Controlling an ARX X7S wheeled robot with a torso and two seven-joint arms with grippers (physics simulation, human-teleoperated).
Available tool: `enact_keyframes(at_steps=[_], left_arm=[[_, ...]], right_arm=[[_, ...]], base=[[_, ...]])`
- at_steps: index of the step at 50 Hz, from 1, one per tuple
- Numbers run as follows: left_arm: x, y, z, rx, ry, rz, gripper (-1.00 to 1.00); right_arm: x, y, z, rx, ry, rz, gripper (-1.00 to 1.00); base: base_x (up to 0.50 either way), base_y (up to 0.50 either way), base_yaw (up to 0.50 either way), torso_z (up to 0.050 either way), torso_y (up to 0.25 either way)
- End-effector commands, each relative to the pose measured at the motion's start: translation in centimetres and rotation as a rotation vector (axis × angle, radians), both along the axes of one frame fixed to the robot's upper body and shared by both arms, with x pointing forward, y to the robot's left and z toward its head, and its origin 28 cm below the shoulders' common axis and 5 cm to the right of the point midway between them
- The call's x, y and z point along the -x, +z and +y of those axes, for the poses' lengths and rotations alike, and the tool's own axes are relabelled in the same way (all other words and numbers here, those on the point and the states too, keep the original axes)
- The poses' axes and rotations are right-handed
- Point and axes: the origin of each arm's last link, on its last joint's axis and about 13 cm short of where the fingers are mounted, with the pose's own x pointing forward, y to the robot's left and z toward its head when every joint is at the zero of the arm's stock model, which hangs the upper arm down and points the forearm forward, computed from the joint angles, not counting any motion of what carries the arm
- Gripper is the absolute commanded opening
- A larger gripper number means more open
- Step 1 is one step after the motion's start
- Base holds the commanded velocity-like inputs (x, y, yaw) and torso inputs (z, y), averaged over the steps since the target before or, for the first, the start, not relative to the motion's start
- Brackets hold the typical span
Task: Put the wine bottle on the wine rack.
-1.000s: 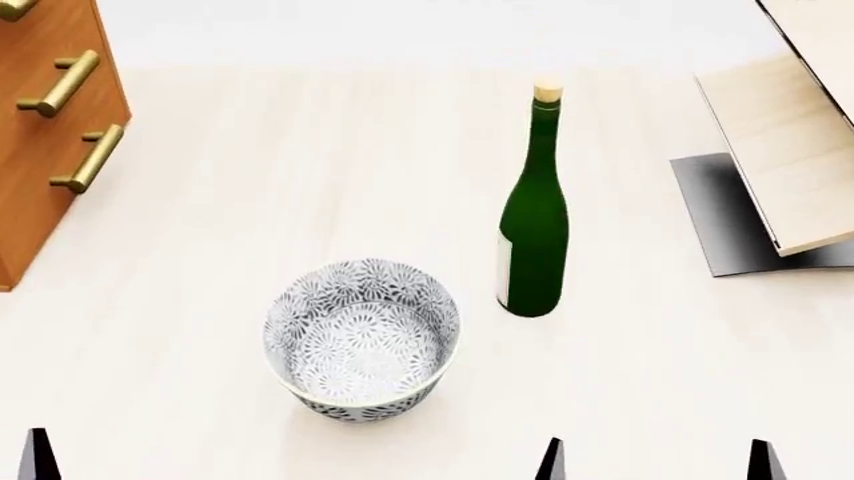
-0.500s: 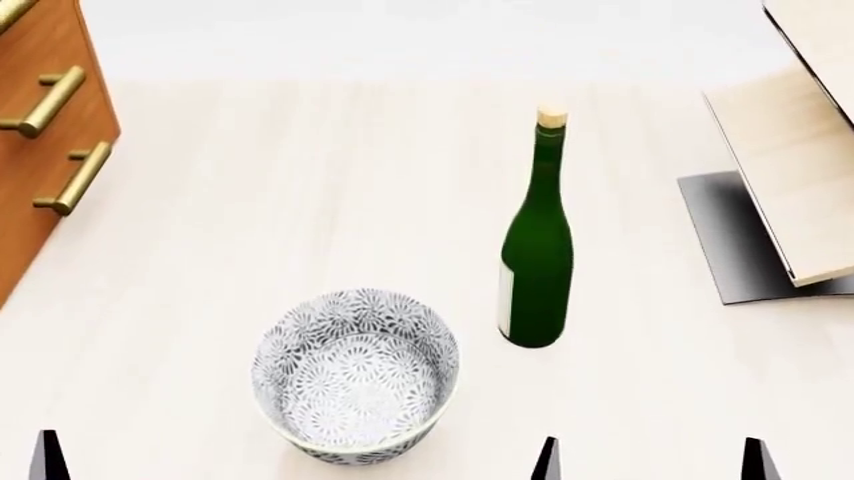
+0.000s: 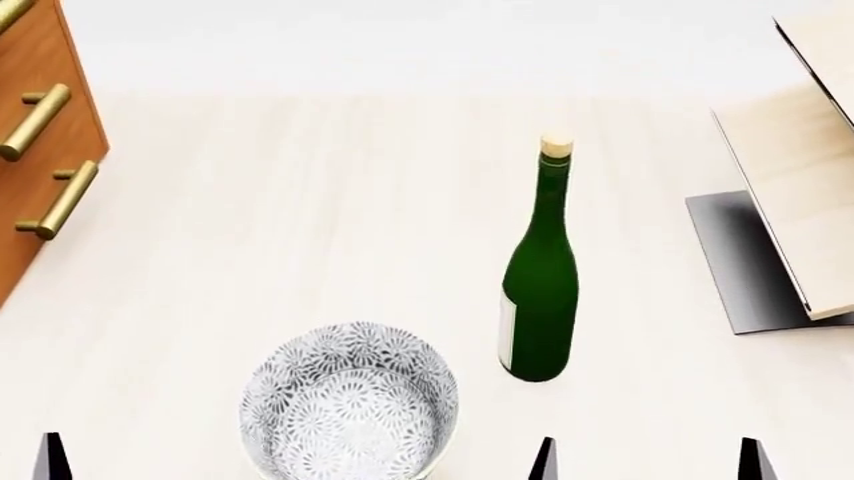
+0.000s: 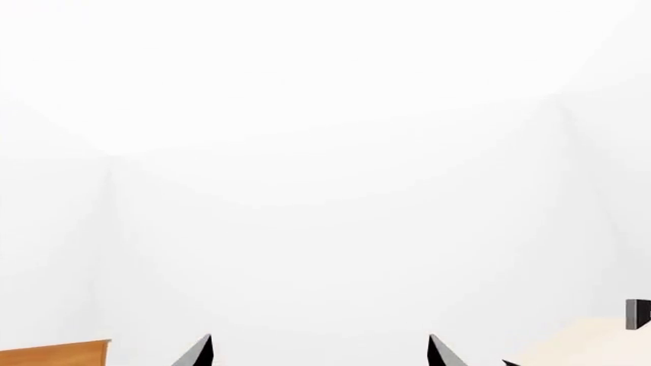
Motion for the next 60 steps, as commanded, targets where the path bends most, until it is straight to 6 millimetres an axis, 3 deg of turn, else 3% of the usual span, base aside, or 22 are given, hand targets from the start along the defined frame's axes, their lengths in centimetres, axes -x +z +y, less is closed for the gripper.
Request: enact_keyframes(at_steps=[1, 60], left_arm=[[-0.04, -0.14, -0.05, -0.002, 0.0, 0.003, 1.0], [0.06, -0.16, -0.37, -0.004, -0.019, 0.002, 1.0]], right_arm=[[0.02, -0.02, -0.01, -0.001, 0.0, 0.001, 1.0], [-0.04, -0.29, 0.28, 0.009, 0.017, 0.015, 1.0]], base=[[0.13, 0.0, 0.0, 0.0, 0.0], [0.13, 0.0, 0.0, 0.0, 0.0]])
